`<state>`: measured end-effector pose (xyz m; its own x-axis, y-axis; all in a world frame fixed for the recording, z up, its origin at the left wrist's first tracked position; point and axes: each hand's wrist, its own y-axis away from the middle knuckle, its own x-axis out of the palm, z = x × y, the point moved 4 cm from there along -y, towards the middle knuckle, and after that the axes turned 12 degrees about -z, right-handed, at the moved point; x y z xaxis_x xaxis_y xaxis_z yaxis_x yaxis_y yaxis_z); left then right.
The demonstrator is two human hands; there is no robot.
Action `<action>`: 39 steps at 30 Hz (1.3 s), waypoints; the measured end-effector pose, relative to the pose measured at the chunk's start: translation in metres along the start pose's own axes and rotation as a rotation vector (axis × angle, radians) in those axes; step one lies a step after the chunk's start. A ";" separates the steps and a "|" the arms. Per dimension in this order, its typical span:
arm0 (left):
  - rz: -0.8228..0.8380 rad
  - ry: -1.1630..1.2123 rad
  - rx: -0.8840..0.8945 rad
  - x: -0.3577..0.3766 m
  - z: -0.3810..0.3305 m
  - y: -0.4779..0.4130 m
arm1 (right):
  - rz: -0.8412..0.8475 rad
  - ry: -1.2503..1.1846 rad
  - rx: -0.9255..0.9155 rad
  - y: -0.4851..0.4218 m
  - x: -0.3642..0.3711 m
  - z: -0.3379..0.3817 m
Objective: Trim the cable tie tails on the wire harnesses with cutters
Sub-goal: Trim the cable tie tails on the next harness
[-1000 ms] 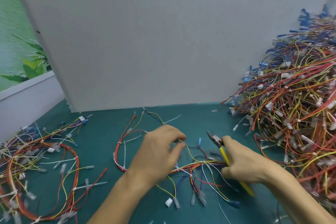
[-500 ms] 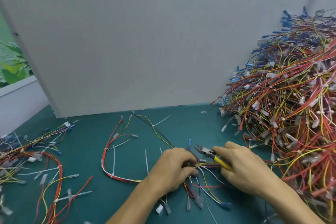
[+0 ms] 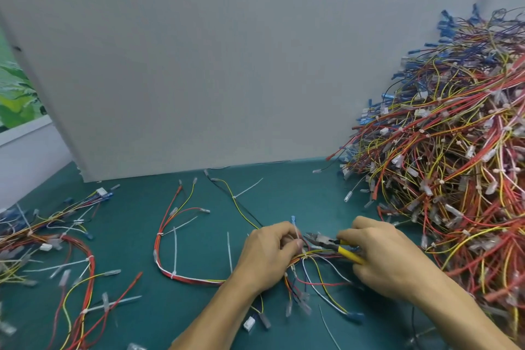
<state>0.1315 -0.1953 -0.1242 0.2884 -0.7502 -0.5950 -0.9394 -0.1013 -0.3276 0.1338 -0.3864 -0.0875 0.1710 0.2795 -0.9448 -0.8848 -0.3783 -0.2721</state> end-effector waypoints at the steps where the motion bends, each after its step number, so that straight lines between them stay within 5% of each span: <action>1: 0.002 0.006 -0.011 0.000 0.000 0.000 | 0.014 0.017 -0.008 0.000 0.000 0.000; 24: 0.007 -0.001 0.046 0.000 -0.002 0.003 | 0.065 0.174 -0.168 -0.001 0.007 0.002; 39: -0.004 0.046 0.026 0.000 -0.002 0.003 | 0.090 0.206 -0.087 0.002 0.011 0.009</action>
<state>0.1280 -0.1963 -0.1238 0.2830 -0.7793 -0.5592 -0.9329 -0.0882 -0.3492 0.1300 -0.3764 -0.0968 0.1857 0.0587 -0.9809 -0.8615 -0.4703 -0.1912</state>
